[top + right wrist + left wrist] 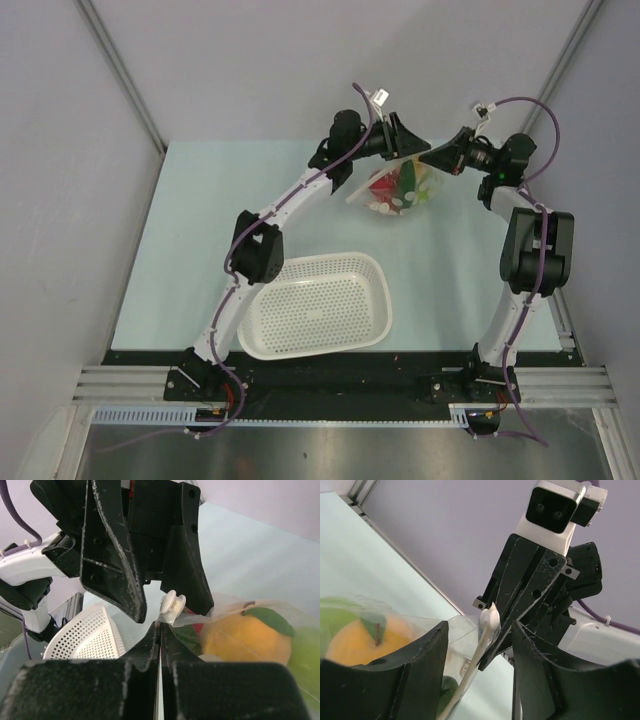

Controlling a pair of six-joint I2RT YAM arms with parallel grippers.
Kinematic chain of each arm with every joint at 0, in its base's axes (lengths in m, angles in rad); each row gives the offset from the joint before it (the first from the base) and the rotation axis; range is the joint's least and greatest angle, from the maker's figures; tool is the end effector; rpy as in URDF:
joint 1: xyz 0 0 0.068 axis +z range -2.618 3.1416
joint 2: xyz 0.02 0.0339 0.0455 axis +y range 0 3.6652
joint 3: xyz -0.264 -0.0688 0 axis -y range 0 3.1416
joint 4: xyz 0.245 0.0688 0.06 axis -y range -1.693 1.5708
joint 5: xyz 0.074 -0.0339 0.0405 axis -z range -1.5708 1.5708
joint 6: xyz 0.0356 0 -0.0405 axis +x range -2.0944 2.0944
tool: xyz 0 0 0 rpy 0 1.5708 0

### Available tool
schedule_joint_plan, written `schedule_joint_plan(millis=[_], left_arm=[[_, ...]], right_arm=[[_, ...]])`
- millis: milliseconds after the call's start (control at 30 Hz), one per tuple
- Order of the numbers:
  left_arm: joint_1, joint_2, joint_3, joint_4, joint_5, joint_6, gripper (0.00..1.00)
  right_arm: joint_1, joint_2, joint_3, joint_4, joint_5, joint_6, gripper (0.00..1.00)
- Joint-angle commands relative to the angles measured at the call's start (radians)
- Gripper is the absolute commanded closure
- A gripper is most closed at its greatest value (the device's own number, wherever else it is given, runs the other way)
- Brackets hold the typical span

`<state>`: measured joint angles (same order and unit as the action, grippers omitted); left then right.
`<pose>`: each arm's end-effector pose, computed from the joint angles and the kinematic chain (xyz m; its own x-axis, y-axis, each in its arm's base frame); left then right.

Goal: Open the zip-top bag and remove the fake food

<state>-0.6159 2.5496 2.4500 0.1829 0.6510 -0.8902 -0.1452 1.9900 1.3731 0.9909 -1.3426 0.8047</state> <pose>0.4698 -0.3589 0.3047 -0.6975 -0.2638 -0.6663 0.6521 0.1517 -0.7428 0.4388 -0.0291 0.2918 -0.3723 0.2192 -0.9018 -0.8599 0.2843 0.4241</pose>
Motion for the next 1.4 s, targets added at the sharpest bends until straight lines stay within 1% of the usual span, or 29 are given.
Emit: schedule_joint_plan(millis=[0, 133, 167, 400, 467, 500, 667, 700, 733, 767, 800, 900, 1000, 1033, 1067, 1100, 1233, 1300, 1367], left_arm=[[0.011, -0.002, 0.043, 0.105, 0.032, -0.065, 0.45], [0.016, -0.002, 0.03, 0.127, 0.029, -0.075, 0.53], [0.016, -0.003, 0.032, 0.133, 0.03, -0.075, 0.58], [0.018, 0.008, 0.032, 0.144, 0.045, -0.078, 0.6], [0.018, 0.011, 0.033, 0.142, 0.05, -0.078, 0.67], [0.018, 0.011, 0.033, 0.142, 0.058, -0.078, 0.68], [0.019, 0.009, 0.029, 0.128, 0.076, -0.072, 0.68], [0.019, 0.005, 0.023, 0.127, 0.079, -0.07, 0.71], [0.021, 0.001, 0.021, 0.127, 0.079, -0.07, 0.81], [0.022, -0.003, 0.02, 0.127, 0.078, -0.067, 0.96], [0.022, -0.006, 0.018, 0.11, 0.073, -0.053, 1.0], [0.028, -0.023, 0.017, 0.061, 0.062, -0.009, 1.0], [0.034, -0.028, 0.012, 0.058, 0.075, -0.012, 1.0], [0.035, -0.029, 0.012, 0.058, 0.076, -0.01, 1.0], [0.035, -0.029, 0.012, 0.059, 0.079, -0.01, 1.0], [0.035, -0.029, 0.012, 0.059, 0.079, -0.012, 1.0], [0.033, -0.026, 0.012, 0.066, 0.088, -0.018, 1.0], [0.035, -0.026, 0.014, 0.066, 0.093, -0.018, 1.0], [0.035, -0.028, 0.01, 0.064, 0.096, -0.019, 1.0]], right_arm=[[0.01, 0.015, 0.046, 0.072, -0.029, 0.031, 1.0], [0.015, 0.016, 0.052, 0.074, -0.033, 0.036, 1.0], [0.015, 0.021, 0.055, 0.074, -0.035, 0.04, 1.0], [0.016, 0.026, 0.061, 0.087, -0.036, 0.06, 1.0], [0.016, 0.029, 0.064, 0.092, -0.036, 0.065, 1.0], [0.016, 0.033, 0.064, 0.092, -0.035, 0.07, 1.0], [0.013, 0.041, 0.064, 0.132, -0.024, 0.105, 1.0], [0.013, 0.043, 0.066, 0.14, -0.023, 0.113, 1.0], [0.013, 0.046, 0.066, 0.144, -0.02, 0.12, 1.0], [0.007, 0.046, 0.064, 0.147, -0.012, 0.122, 1.0], [0.003, 0.046, 0.06, 0.149, -0.003, 0.129, 1.0], [-0.004, 0.043, 0.055, 0.19, 0.023, 0.178, 1.0], [-0.002, 0.061, 0.06, 0.311, 0.014, 0.273, 1.0], [-0.004, 0.062, 0.061, 0.325, 0.016, 0.309, 0.93], [-0.005, 0.062, 0.06, 0.336, 0.016, 0.313, 0.89], [-0.004, 0.062, 0.061, 0.334, 0.013, 0.314, 0.87], [-0.001, 0.061, 0.064, 0.324, 0.01, 0.292, 0.74], [-0.001, 0.064, 0.066, 0.304, 0.01, 0.281, 0.74], [0.002, 0.066, 0.072, 0.287, 0.005, 0.262, 0.78]])
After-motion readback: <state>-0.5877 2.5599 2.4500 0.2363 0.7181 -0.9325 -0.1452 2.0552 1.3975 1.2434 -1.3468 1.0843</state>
